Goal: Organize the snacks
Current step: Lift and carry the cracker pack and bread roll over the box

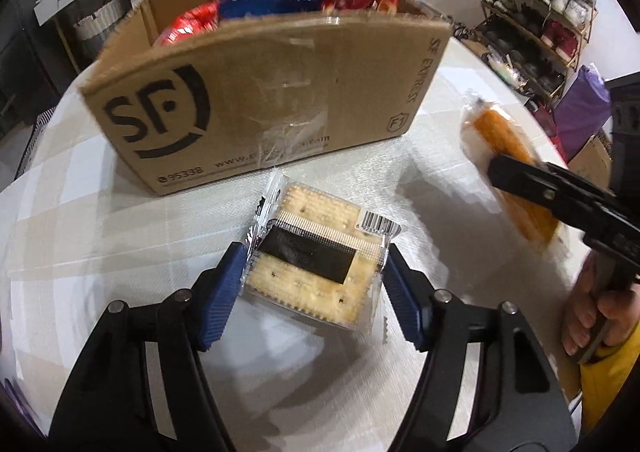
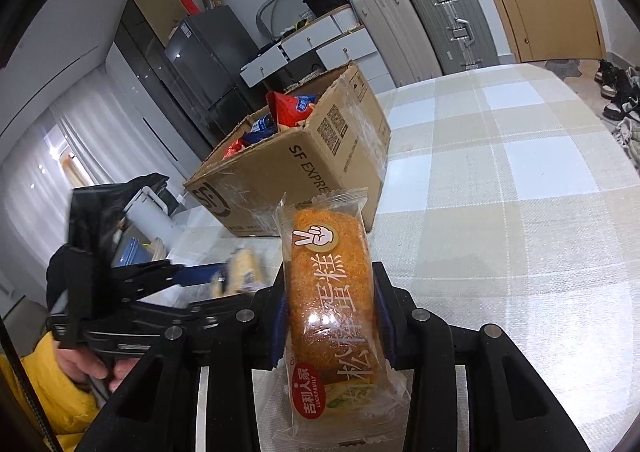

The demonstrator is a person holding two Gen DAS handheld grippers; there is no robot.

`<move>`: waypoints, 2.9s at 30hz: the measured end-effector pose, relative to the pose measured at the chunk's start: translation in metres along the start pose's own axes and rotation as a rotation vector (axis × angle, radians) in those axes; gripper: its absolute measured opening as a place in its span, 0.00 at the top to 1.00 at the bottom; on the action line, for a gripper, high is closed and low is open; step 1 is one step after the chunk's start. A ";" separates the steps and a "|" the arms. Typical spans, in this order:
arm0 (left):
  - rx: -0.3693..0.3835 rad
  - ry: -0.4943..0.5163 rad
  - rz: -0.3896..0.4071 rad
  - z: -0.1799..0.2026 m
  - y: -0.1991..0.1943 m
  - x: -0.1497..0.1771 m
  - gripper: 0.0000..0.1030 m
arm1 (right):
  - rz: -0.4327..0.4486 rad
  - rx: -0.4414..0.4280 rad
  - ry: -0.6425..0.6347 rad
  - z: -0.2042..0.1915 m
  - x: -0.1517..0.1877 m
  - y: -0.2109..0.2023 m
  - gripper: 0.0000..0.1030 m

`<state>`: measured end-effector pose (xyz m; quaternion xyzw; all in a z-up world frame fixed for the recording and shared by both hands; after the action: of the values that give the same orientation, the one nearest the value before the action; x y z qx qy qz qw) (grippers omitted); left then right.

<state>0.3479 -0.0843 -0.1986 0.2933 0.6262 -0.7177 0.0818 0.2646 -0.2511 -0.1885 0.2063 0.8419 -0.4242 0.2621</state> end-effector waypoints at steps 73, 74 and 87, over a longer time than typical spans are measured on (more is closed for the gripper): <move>-0.126 -0.070 0.367 -0.066 -0.240 -0.096 0.36 | 0.158 0.060 -0.324 -0.209 -0.170 -0.069 0.64; -0.123 -0.077 0.356 -0.068 -0.231 -0.107 0.36 | 0.165 0.072 -0.315 -0.206 -0.180 -0.064 0.64; -0.044 -0.128 0.185 -0.108 -0.086 -0.179 0.35 | 0.018 0.099 -0.117 -0.135 -0.211 0.035 0.64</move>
<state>0.4865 -0.0093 -0.0368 0.3018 0.6054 -0.7104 0.1940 0.4124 -0.1467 -0.0117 0.2015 0.8012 -0.4741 0.3045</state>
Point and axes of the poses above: each gripper's, at about its wrist camera, not at the fingertips, and y roughly the way its jaws point, z to its right, x to its underside, the point moved 3 cm from there along y, roughly the way its jaws point, and after that the axes turned 3 degrees about y, right-handed, at the moved point
